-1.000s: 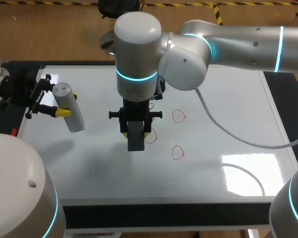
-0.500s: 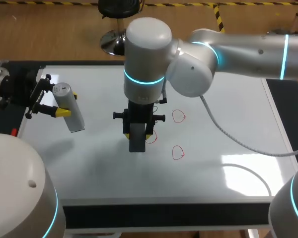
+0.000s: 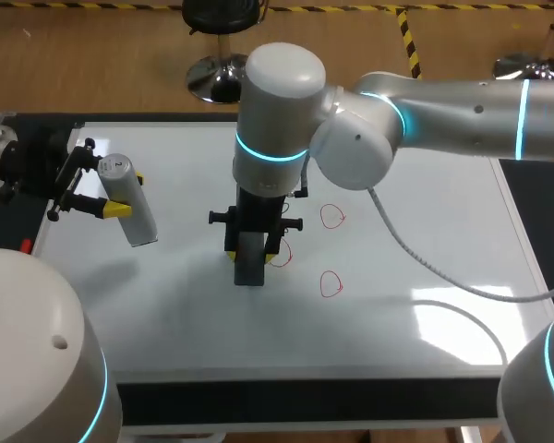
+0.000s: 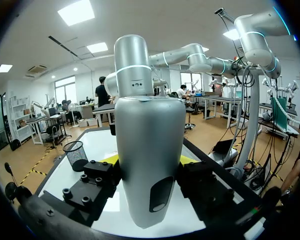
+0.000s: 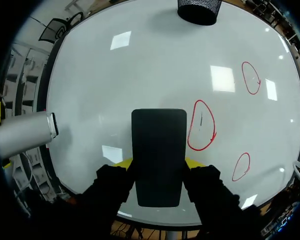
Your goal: Pick up the inspection probe, press it on each red-marked spot on the whiteboard one by one, put down the probe, pick up the eraser, and wipe off all the red marks.
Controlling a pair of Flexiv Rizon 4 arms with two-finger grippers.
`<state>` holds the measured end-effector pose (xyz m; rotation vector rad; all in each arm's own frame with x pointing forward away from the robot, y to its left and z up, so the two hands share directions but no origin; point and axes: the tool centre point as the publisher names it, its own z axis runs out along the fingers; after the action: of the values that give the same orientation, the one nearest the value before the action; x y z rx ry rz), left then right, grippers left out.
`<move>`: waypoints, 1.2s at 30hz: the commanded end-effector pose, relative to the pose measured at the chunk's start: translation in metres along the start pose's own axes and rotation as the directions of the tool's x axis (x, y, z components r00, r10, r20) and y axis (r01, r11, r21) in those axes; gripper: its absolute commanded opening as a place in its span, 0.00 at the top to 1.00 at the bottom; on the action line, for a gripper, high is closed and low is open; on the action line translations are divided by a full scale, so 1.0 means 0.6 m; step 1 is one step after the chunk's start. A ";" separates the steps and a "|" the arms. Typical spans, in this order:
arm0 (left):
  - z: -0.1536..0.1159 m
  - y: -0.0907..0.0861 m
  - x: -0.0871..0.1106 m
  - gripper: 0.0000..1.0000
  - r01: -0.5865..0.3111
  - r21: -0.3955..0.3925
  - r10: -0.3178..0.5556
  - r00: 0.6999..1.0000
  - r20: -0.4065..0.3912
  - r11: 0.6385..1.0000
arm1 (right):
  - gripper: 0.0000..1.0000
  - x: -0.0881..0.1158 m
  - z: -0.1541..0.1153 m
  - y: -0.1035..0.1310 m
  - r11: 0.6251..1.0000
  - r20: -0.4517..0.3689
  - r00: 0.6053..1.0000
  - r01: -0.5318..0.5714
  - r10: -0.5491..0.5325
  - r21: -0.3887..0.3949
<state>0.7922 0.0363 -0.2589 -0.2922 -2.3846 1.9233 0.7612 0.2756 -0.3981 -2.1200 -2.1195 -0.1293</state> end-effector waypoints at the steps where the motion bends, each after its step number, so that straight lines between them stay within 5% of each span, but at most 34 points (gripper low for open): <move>1: 0.000 -0.003 0.001 1.00 -0.002 -0.002 0.002 1.000 0.002 1.000 | 1.00 0.016 0.014 0.009 1.000 0.004 1.000 0.005 -0.005 0.010; 17: 0.000 -0.003 0.001 1.00 -0.002 -0.002 0.002 1.000 0.002 1.000 | 1.00 0.033 0.039 0.016 0.999 -0.017 1.000 0.016 -0.015 0.032; 36: 0.000 -0.003 0.001 1.00 -0.002 -0.002 0.002 1.000 0.002 1.000 | 1.00 -0.039 0.041 0.006 0.998 -0.005 0.999 -0.048 0.049 0.044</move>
<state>0.7922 0.0363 -0.2589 -0.2922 -2.3846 1.9233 0.7661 0.2737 -0.4187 -2.1432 -2.0554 -0.0649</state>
